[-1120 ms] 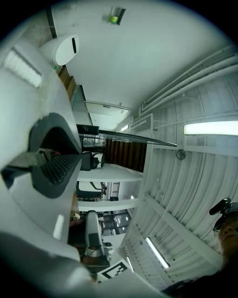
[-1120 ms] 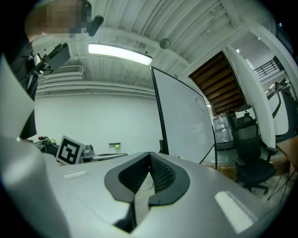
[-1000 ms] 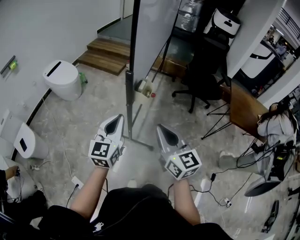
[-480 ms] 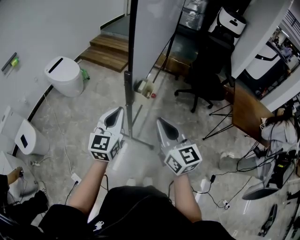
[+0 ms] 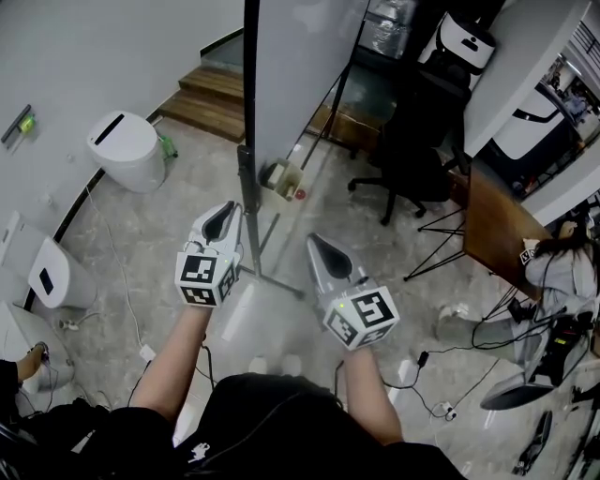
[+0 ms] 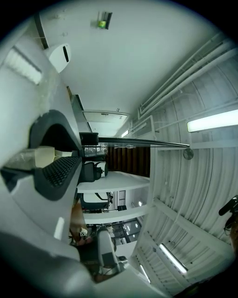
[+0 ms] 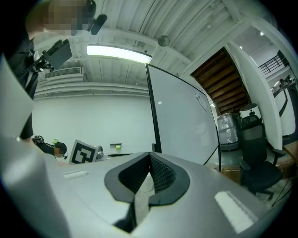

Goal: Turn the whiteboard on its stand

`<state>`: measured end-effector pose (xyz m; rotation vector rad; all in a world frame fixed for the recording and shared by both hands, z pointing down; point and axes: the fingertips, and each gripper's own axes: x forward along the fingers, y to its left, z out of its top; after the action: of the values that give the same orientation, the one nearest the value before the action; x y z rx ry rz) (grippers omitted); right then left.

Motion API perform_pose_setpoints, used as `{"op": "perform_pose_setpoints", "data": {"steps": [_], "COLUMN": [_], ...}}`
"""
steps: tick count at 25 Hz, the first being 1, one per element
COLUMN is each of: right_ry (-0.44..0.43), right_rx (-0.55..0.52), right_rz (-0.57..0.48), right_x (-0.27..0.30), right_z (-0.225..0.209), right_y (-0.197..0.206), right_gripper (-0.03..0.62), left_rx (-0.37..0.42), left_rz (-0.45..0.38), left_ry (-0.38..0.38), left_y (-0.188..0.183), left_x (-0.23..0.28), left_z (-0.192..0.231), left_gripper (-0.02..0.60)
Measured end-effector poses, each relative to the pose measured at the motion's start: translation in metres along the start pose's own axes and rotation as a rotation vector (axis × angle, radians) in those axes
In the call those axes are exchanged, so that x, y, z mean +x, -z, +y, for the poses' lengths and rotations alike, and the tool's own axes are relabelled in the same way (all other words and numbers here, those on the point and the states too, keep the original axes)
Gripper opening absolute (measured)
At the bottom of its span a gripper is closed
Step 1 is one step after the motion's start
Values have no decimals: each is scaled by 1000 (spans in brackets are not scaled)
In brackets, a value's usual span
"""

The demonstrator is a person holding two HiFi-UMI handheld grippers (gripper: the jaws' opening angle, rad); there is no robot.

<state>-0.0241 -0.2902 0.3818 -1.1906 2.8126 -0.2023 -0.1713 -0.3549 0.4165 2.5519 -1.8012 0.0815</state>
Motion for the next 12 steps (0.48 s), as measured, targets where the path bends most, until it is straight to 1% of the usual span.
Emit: {"op": "perform_pose_setpoints", "data": {"steps": [5,7,9,12], "right_ry": [3,3,3,8], "right_rx": [10,7,8,9], "right_rz": [19,28,34,40], "right_x": [-5,-6,-6,-6], "right_z": [-7,-10,-13,-20], "right_y": [4,6,7,7], "right_gripper": [9,9,9,9], "left_rx": [19,34,46,59], "left_rz": [10,13,22,34], "left_ry": [-11,-18,-27,-27], "left_y": [2,3,4,4], "left_x": [23,34,44,61], "left_z": [4,8,12,15], "left_gripper": [98,139,199,262]}}
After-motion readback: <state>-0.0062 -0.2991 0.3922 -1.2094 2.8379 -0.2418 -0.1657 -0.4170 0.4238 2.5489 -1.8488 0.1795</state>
